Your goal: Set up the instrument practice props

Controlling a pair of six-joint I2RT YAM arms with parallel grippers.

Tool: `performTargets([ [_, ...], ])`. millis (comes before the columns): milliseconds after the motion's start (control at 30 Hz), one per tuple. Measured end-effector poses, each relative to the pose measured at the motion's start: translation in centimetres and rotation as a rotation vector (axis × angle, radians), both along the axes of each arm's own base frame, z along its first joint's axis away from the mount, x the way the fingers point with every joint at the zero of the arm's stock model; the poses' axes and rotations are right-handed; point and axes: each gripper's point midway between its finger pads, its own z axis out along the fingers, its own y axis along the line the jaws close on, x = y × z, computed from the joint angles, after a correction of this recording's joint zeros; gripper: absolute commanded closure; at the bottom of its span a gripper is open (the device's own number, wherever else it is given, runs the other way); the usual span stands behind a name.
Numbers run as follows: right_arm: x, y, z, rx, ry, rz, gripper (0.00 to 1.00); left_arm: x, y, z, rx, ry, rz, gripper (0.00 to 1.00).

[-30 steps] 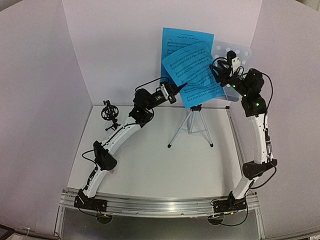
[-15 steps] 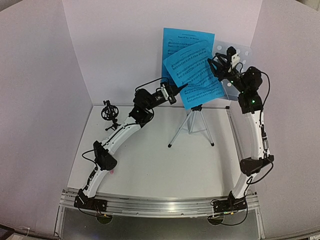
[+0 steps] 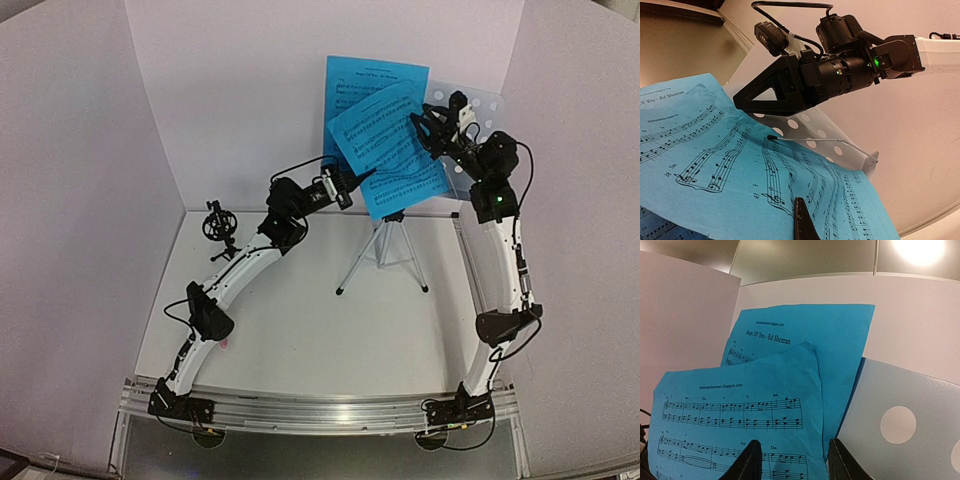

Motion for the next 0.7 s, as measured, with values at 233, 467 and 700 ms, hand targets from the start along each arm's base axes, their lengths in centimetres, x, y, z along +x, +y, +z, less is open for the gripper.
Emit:
performTargets([
  [233, 0.2, 0.3, -0.5, 0.001, 0.020, 0.024, 0.72, 0.0, 0.0, 0.0, 0.001, -0.002, -0.001, 1.00],
  [467, 0.4, 0.3, -0.8, 0.006, 0.031, 0.019, 0.85, 0.0, 0.0, 0.0, 0.001, -0.001, -0.001, 1.00],
  [700, 1.1, 0.1, -1.5, 0.004, 0.041, -0.003, 0.96, 0.0, 0.0, 0.0, 0.001, 0.000, -0.003, 1.00],
])
